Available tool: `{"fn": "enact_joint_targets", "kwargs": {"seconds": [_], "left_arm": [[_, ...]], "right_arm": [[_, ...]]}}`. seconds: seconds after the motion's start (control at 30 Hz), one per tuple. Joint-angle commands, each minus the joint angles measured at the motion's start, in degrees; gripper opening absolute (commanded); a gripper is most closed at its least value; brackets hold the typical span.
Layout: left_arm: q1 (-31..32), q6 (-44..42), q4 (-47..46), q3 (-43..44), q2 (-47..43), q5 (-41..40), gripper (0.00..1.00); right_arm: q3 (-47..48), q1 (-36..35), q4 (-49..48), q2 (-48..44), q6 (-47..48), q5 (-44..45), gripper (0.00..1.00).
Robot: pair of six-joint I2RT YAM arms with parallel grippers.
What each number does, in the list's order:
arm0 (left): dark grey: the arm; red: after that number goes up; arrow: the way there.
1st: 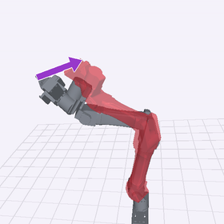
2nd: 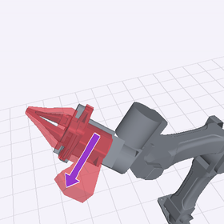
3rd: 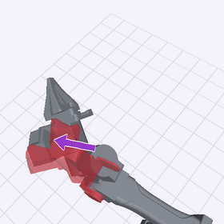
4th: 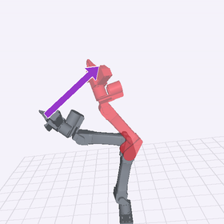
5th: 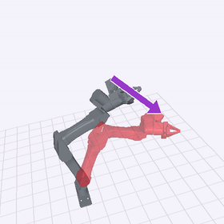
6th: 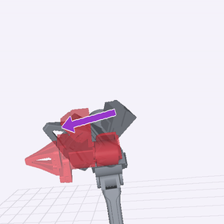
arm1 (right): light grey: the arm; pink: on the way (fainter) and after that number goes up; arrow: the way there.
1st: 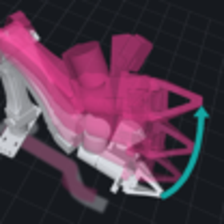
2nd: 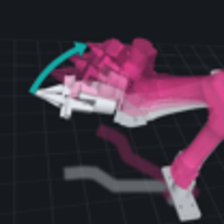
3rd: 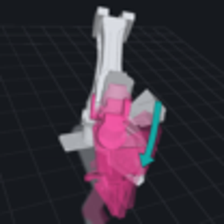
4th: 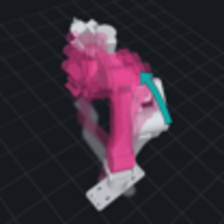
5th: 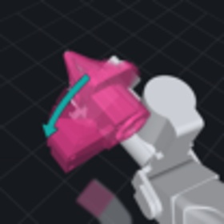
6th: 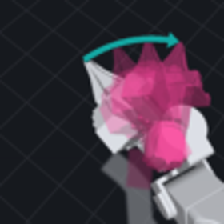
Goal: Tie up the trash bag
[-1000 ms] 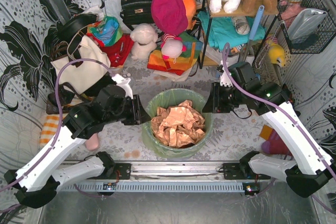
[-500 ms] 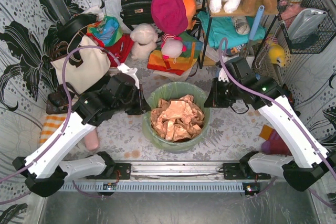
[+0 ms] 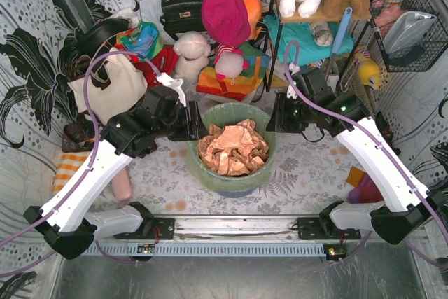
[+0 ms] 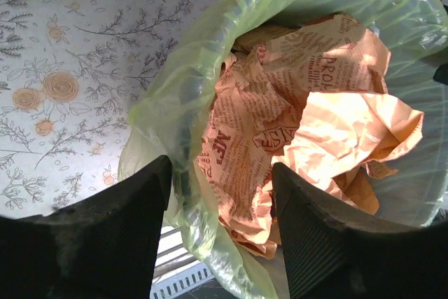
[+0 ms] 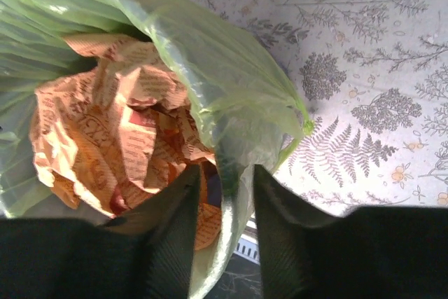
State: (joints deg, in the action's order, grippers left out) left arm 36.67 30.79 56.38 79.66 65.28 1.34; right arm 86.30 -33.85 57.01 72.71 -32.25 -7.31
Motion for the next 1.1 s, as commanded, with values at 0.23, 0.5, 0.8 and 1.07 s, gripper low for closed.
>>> {"fn": "enact_joint_targets", "kwargs": {"seconds": [0.23,0.5,0.8,1.07], "left_arm": [[-1.1,10.4,2.1,-4.3,-11.7,-16.1,0.70],[-1.1,23.6,-5.2,-29.2,-30.3,-19.7,0.71],[-1.1,27.0,-23.4,-52.7,-35.0,-10.8,0.71],[-2.2,29.8,-46.4,-67.6,-33.5,0.2,0.72]], "right_arm": [[4.2,-0.1,1.7,-6.1,-3.4,13.4,0.62],[-7.5,-0.1,-2.1,-13.3,-5.9,20.8,0.62],[-22.6,-0.1,-7.5,-21.4,-9.4,23.3,0.60],[-28.7,-0.1,-9.7,-26.9,-12.4,23.0,0.59]]}}
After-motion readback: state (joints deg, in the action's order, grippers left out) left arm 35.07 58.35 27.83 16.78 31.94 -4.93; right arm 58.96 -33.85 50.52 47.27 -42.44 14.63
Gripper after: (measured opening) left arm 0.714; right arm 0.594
